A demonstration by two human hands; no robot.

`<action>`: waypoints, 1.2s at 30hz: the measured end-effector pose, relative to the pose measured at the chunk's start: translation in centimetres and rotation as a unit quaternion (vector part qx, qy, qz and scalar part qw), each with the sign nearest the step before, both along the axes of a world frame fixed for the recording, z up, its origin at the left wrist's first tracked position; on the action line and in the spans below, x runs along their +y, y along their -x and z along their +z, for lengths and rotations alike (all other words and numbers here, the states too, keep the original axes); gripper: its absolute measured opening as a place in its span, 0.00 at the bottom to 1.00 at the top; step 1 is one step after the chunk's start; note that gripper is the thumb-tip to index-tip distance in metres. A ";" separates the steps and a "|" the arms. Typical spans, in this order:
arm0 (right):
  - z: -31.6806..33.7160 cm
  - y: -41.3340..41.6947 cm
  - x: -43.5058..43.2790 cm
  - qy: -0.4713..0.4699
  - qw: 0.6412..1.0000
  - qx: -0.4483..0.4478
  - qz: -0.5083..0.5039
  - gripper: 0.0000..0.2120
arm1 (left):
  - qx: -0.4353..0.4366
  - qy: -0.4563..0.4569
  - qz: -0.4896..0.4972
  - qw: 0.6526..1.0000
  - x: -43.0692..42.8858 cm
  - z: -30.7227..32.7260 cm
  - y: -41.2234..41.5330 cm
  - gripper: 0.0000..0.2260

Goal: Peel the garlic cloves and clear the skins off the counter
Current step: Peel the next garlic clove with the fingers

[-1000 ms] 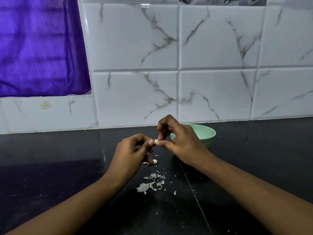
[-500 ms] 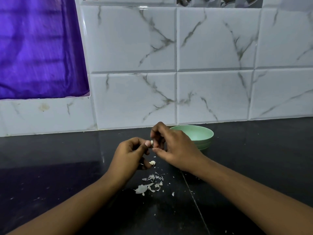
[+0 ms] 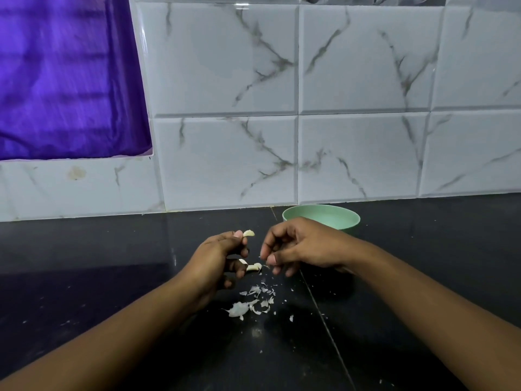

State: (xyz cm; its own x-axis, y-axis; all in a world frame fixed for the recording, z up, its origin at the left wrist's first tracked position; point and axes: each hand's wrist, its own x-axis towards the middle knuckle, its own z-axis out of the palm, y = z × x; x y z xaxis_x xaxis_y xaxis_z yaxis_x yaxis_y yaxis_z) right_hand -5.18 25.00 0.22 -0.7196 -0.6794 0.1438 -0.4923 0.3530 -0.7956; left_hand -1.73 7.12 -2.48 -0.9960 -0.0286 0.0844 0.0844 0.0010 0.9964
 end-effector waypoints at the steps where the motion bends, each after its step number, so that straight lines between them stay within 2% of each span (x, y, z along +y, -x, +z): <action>1: 0.0 0.0 0.0 -0.013 1.000 0.005 -0.001 0.07 | -0.001 0.006 -0.002 1.000 0.1 0.0 0.0 0.10; 4: 0.0 -0.1 -0.2 -0.039 0.999 -0.004 -0.008 0.05 | -0.002 0.024 -0.002 1.000 0.1 -0.1 0.1 0.10; 7: 0.0 -0.1 -0.4 -0.066 0.998 0.001 -0.015 0.08 | 0.002 0.036 -0.002 0.999 0.0 -0.2 0.2 0.10; 10: -0.1 -0.1 -0.6 0.003 0.998 0.049 -0.043 0.03 | 0.010 0.045 0.000 0.999 -0.1 -0.2 0.1 0.11; 12: -0.1 -0.2 -0.7 0.051 0.995 0.065 -0.055 0.07 | 0.019 0.054 0.003 0.998 0.0 -0.3 0.1 0.11; 17: -0.2 -0.4 -0.9 0.055 0.995 0.078 -0.043 0.11 | 0.038 0.063 0.011 0.997 0.1 -0.3 0.2 0.12; 20: 0.1 -0.3 -0.5 0.036 0.994 0.083 -0.055 0.07 | 0.045 0.071 0.014 0.996 0.0 -0.3 0.3 0.13; 22: 0.4 -0.5 -0.3 0.012 0.998 0.047 -0.036 0.02 | 0.047 0.077 0.019 0.996 0.0 -0.3 0.4 0.14; 26: 0.8 -1.0 -0.3 -0.065 0.997 -0.024 -0.020 0.15 | 0.067 0.102 0.037 0.992 0.0 -0.3 0.5 0.15; 28: 0.7 -1.1 -0.5 -0.042 0.999 -0.006 -0.026 0.12 | 0.080 0.109 0.042 0.990 -0.1 -0.3 0.5 0.16; 31: 0.5 -0.9 -0.5 0.000 0.996 0.066 -0.061 0.01 | 0.101 0.117 0.046 0.987 -0.2 -0.4 0.6 0.16; 34: 0.4 -0.6 -0.5 0.016 0.993 0.085 -0.082 0.10 | 0.119 0.145 0.047 0.981 -0.3 -0.5 0.7 0.17; 36: 0.2 -0.5 -0.6 0.048 0.991 0.082 -0.096 0.10 | 0.125 0.163 0.046 0.977 -0.3 -0.5 0.7 0.17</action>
State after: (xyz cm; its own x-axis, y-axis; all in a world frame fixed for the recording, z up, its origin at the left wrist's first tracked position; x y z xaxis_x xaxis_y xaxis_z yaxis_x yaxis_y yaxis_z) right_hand -4.72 24.42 0.42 -0.7954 -0.5097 0.3279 -0.5496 0.3785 -0.7448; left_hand -2.39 6.84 -2.95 -0.9374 -0.0482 0.3450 0.3102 0.3349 0.8897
